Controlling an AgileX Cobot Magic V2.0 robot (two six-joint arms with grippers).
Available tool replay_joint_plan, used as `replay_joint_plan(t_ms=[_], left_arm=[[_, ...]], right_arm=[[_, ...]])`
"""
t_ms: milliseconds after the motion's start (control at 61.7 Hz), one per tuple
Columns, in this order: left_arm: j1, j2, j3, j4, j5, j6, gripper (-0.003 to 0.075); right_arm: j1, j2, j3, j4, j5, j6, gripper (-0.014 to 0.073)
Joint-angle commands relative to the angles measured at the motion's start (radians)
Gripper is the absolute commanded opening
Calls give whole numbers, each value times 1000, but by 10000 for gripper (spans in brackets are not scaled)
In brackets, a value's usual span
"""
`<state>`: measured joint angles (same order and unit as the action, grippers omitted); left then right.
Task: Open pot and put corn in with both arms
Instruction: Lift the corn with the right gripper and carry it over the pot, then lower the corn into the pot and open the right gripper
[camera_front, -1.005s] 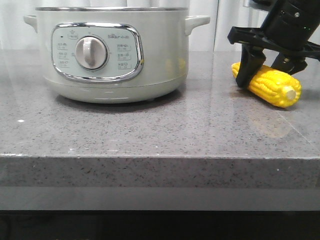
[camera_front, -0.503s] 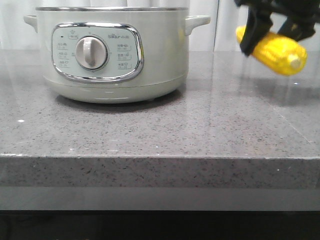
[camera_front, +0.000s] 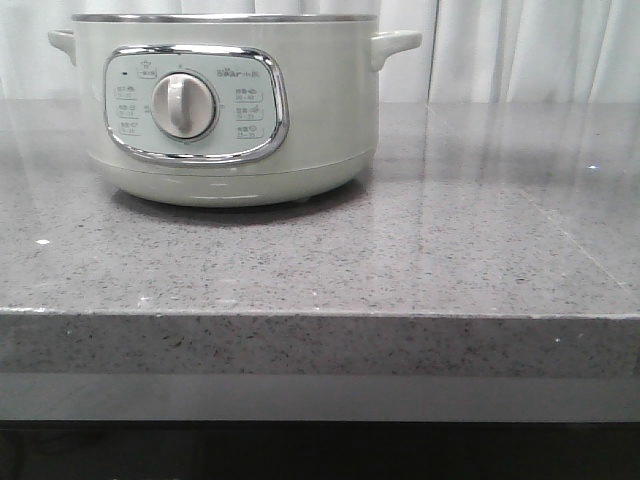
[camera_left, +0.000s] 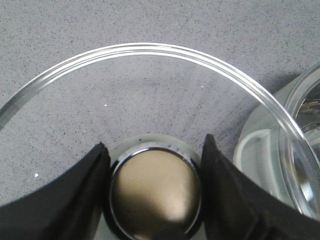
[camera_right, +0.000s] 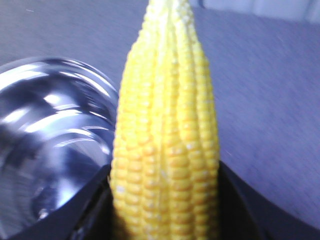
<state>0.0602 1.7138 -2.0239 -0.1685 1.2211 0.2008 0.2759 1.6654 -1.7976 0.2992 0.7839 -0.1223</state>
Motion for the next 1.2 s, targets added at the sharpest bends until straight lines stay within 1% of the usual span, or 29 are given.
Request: replay_joint_plan(t_ms=[0,195,357,551,859,892,1005,1070,1184], left_arm=[[0,-66,-42,-27,-98,-2,188],[0,-68,-42,-27,-98,-2,188],[0,-73,-42,-27,-98,-2,188],[0,-81,-42,-27,-98,-2,188],[0,-80,-42,-27,-96,-2,188],[0,-80,-42,-27,-96,-2,188],[0,-80,-42,-27,-96,-2,188],[0,-80,-42,-27,-96,-2,188],[0,-80,-42,-27,-96,-2,188]], right_arm=[[46,26,-149,28,23,-29,265],[136,236,-447,30,201,-32,265],[182,356,-576,31,262,-32,265],[221,418,-596,35,253,-32,265],[231,427,-596,37,291,-32,276],[231,429,-596,37,303,-32,289],[231,435,-596,37,318,-32,402],[231,436,-596,37,318,-32,449],[231,436,-596,37,316,-32,461]])
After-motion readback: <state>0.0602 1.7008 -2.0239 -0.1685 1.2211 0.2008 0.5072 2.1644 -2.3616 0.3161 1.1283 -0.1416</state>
